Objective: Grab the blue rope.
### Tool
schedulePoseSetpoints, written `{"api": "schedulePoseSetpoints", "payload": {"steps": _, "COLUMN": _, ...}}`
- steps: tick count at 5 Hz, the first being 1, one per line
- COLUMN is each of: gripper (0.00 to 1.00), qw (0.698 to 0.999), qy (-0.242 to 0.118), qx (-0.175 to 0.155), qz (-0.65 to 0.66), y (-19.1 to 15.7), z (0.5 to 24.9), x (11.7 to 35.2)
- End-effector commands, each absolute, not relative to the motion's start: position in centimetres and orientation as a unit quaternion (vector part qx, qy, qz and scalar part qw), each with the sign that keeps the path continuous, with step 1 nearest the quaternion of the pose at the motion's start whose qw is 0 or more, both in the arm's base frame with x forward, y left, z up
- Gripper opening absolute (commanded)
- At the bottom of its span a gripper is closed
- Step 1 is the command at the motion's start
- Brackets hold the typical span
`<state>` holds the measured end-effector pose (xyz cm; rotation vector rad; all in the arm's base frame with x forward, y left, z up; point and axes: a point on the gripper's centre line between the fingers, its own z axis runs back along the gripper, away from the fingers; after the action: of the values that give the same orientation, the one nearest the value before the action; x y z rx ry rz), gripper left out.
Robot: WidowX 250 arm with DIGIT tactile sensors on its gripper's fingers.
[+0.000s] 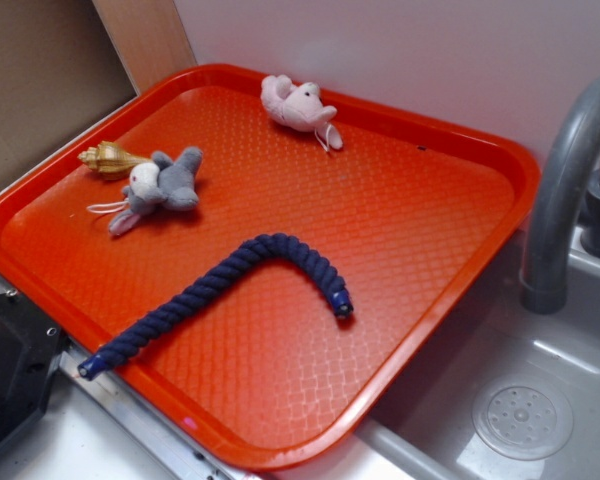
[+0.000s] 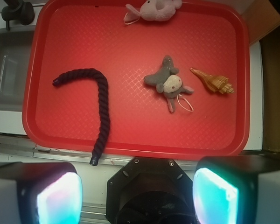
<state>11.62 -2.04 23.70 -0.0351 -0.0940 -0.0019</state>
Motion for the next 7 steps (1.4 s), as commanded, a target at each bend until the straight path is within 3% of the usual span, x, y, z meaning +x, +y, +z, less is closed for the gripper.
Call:
{"api": "schedulePoseSetpoints", "payload": {"steps": 1, "gripper": 1.0, "qw": 0.999, "qy": -0.047, "qx": -0.018, "qz": -0.001, "y": -2.0, "z": 23.7, "x": 11.6}}
{"api": "schedulePoseSetpoints", "payload": {"steps": 4, "gripper": 1.0, "qw": 0.995, "qy": -0.101, "qx": -0.018, "qz": 0.01, "y": -6.1, "z": 21.3, "x": 14.5}}
{"api": "schedulePoseSetpoints", "payload": {"steps": 6, "gripper": 1.0, "qw": 0.996, "qy": -0.08, "qx": -0.041, "qz": -0.01, "y": -6.6, "z": 17.9, "x": 16.0}}
{"api": "schedulePoseSetpoints", "payload": {"steps": 7, "gripper": 1.0, "qw": 0.997, "qy": -0.071, "qx": -0.028, "qz": -0.013, "y": -6.9, "z": 15.9, "x": 16.8}}
